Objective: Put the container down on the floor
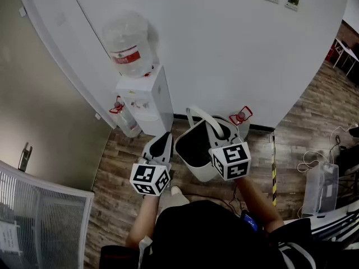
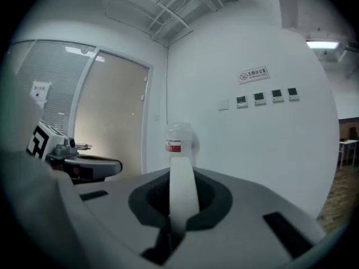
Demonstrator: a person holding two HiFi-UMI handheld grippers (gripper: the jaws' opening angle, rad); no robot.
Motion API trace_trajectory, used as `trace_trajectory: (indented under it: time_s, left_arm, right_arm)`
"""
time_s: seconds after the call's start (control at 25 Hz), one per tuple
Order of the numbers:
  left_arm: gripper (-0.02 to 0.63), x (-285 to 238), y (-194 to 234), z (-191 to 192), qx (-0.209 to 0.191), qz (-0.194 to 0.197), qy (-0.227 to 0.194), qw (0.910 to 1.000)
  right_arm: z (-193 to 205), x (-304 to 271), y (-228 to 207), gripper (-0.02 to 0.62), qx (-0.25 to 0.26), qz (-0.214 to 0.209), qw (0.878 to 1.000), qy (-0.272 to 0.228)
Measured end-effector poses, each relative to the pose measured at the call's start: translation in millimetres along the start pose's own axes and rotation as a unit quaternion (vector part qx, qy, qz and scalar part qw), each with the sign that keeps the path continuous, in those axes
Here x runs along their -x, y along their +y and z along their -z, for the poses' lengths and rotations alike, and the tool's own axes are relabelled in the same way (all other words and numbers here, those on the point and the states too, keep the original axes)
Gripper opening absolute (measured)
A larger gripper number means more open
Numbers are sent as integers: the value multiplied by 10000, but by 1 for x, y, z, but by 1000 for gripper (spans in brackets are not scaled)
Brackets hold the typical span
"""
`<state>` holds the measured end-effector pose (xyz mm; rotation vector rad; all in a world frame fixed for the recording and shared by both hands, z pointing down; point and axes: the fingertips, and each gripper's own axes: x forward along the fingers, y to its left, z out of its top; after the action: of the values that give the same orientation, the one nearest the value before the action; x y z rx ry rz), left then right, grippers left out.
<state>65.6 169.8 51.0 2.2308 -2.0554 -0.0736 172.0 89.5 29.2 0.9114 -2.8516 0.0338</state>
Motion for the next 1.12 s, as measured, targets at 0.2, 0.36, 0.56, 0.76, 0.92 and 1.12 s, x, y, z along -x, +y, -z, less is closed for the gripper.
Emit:
trace_trajectory:
  time_s: [0.2, 0.36, 0.56, 0.76, 0.92, 1.12]
  left_arm:
    - [15, 1, -1, -1, -9, 0, 3, 10000]
    - [15, 2, -2, 0, 11, -5, 25, 10000]
    - [15, 5, -7, 5, 41, -36, 62, 10000]
    - [15, 10, -13, 11, 94, -76, 94, 9999]
    - [15, 11, -15, 13, 157, -103, 126, 9997]
    - [15, 9, -10, 16, 212, -108, 158, 9996]
  right_arm:
    - [3, 2, -4, 29, -98, 51, 9999, 17]
    - [4, 3, -5, 29, -126, 59, 9999, 24]
    - [8, 7, -6, 29, -117, 34, 9999, 37]
    - [13, 15, -4, 29, -85, -23, 9999, 64]
    - [15, 17, -6, 29, -102, -30, 9999, 102]
    - [18, 12, -6, 29, -110, -39, 9999, 117]
